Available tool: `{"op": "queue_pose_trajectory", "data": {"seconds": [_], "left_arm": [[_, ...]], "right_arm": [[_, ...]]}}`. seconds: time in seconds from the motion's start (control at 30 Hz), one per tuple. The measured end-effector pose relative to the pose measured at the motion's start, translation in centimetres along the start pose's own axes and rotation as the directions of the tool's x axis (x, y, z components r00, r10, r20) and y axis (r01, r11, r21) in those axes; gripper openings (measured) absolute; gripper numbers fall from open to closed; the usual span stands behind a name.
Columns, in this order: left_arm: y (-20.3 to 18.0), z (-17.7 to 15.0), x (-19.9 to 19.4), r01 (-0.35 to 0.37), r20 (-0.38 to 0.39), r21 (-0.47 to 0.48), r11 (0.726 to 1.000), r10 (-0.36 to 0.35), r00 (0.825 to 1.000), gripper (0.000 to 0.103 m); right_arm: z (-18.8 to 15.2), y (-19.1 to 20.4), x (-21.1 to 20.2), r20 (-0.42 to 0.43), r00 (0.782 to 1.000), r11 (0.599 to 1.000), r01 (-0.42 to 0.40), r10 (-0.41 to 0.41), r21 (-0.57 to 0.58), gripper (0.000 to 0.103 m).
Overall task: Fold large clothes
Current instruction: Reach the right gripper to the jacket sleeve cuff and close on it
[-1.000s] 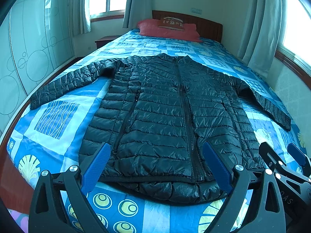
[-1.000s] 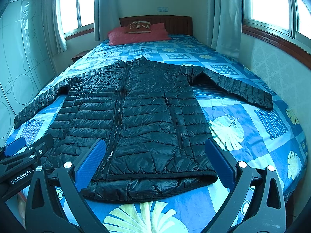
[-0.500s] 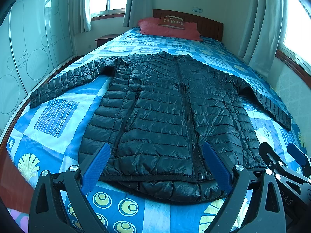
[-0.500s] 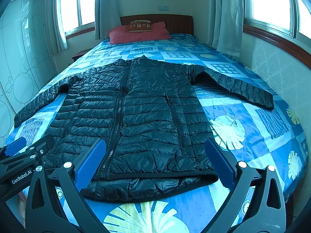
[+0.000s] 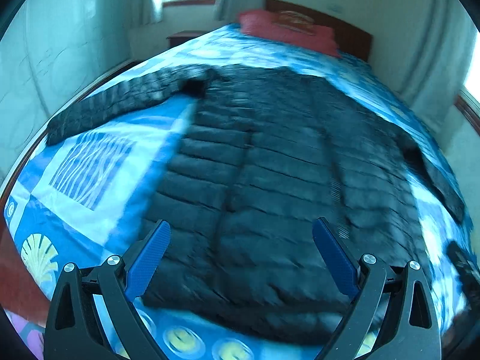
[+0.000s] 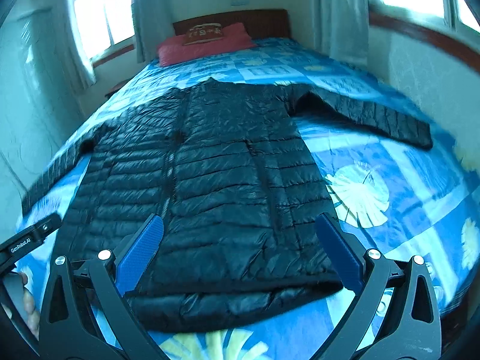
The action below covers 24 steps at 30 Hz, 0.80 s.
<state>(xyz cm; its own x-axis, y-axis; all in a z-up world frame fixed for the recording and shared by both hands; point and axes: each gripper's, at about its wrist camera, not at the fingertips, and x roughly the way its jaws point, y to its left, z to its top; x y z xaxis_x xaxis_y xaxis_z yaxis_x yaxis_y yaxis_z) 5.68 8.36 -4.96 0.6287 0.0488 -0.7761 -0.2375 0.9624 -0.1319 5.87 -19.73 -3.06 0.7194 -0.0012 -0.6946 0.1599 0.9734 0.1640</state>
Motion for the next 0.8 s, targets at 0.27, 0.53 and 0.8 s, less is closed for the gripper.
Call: {"op": "queue_pose_trajectory", "data": {"seconds": [0.27,0.53,0.8], "left_arm": [[11.6,4.8,7.4,-0.133,-0.011,-0.265,0.955,0.134,0.991,0.094],[18.3,6.9,12.1,-0.183,-0.026,-0.386,0.904,0.188,0.982,0.094],[19.3,6.5,13.2,-0.228,0.010,-0.395,0.890,0.252,0.968,0.094]], "right_arm": [[4.7,-13.2,6.8,0.002,1.000,0.926,-0.022,0.022,0.378,0.065],[7.1,-27.2,11.7,0.103,0.994,0.751,-0.035,-0.045,0.660,0.065],[8.0,-36.6,14.4,0.183,0.972,0.606,-0.058,-0.146,0.793,0.061]]}}
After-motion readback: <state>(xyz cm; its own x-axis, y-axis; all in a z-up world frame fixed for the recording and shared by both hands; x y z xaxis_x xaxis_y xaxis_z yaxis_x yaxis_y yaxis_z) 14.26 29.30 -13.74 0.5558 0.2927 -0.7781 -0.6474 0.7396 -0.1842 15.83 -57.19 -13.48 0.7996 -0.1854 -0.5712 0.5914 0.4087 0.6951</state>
